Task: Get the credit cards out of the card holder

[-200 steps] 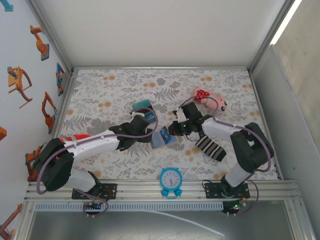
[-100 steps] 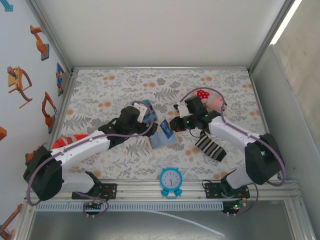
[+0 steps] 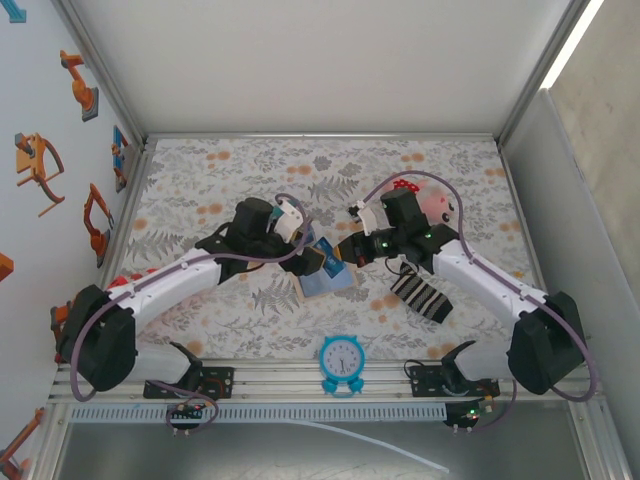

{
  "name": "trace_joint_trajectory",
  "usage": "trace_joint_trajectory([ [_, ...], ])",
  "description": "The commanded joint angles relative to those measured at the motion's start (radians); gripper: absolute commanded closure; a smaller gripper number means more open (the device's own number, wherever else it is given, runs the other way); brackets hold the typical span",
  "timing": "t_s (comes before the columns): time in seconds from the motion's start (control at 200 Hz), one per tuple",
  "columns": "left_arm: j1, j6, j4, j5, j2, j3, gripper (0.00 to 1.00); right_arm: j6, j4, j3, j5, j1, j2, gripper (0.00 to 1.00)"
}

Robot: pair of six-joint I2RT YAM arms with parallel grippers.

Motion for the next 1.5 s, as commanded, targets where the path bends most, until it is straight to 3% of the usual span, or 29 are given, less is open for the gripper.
trace_joint_trajectory([
  [0.0,0.003,0.069,-0.04,0.145,0.023,0.045,0.06,-0.045,0.002,0.033,-0.076,-0.005,-0.031,1.0],
  [0.195,0.002,0.099,-0.082,0.229,0.051,0.076,0.21,-0.073,-0.011,0.031,-0.105,-0.006,-0.023,1.0],
  [0.441,0.002,0.143,-0.145,0.327,0.075,0.108,0.53,-0.086,0.014,0.035,-0.137,-0.006,-0.02,1.0],
  [0.661,0.001,0.156,-0.163,0.345,0.066,0.114,1.0,-0.102,0.01,0.047,-0.131,-0.005,-0.022,1.0],
  [1.087,0.001,0.093,-0.071,0.288,-0.069,0.053,1.0,-0.075,0.036,0.048,-0.094,-0.005,-0.045,1.0],
  [1.262,0.001,0.091,-0.081,0.269,-0.083,0.044,1.0,-0.048,0.067,0.046,-0.099,-0.005,-0.049,0.64],
  [1.362,0.002,0.075,-0.061,0.261,-0.09,0.029,1.0,-0.038,0.078,0.043,-0.072,-0.005,-0.066,0.52],
  [1.392,0.003,0.069,-0.053,0.258,-0.097,0.023,1.0,-0.038,0.08,0.039,-0.053,-0.005,-0.074,0.39],
  [1.497,0.002,0.031,-0.003,0.231,-0.133,-0.01,1.0,-0.025,0.108,0.006,0.014,-0.007,-0.112,0.35],
])
